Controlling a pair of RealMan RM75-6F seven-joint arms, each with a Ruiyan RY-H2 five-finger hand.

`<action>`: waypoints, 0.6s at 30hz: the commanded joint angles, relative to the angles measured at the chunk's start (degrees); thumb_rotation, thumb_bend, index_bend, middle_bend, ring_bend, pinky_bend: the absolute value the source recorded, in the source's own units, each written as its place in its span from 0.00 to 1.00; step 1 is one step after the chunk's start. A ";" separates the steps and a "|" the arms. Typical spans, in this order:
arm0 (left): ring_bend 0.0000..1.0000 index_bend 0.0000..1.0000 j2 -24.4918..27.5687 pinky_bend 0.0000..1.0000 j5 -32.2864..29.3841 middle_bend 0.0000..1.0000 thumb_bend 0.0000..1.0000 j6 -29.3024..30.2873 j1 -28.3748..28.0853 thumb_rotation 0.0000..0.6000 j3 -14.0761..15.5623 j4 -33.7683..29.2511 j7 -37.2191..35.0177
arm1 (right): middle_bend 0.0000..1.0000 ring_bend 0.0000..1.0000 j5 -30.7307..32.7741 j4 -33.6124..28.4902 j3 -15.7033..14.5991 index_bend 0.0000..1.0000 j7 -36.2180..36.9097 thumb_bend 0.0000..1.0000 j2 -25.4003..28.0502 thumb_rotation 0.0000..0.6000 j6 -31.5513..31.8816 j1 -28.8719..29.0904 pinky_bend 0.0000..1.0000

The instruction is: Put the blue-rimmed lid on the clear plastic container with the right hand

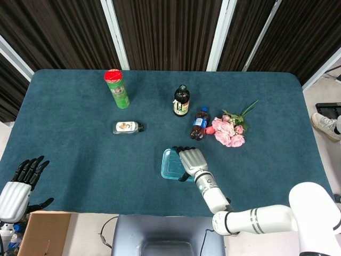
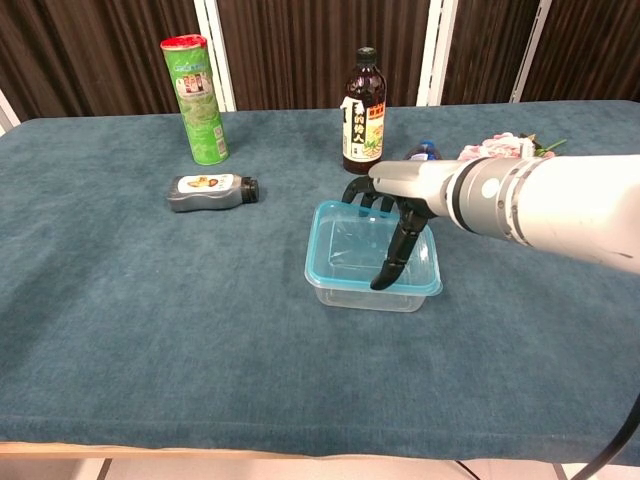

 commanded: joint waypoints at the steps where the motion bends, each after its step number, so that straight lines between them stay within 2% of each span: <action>1: 0.00 0.00 -0.01 0.09 0.02 0.00 0.44 -0.04 -0.01 1.00 0.01 -0.02 0.08 | 0.68 0.60 0.56 0.09 -0.05 0.87 -0.53 0.32 -0.15 1.00 0.01 0.08 0.55; 12: 0.00 0.00 0.01 0.09 -0.02 0.00 0.44 -0.02 0.00 1.00 -0.01 -0.05 -0.04 | 0.68 0.55 2.49 0.42 -0.07 0.82 -2.61 0.32 -0.76 1.00 0.09 0.69 0.52; 18: 0.00 0.00 0.10 0.09 -0.08 0.00 0.44 -0.01 0.03 1.00 -0.01 0.02 -0.43 | 0.66 0.49 2.93 1.03 -0.42 0.75 -4.15 0.32 -1.43 1.00 0.77 0.98 0.48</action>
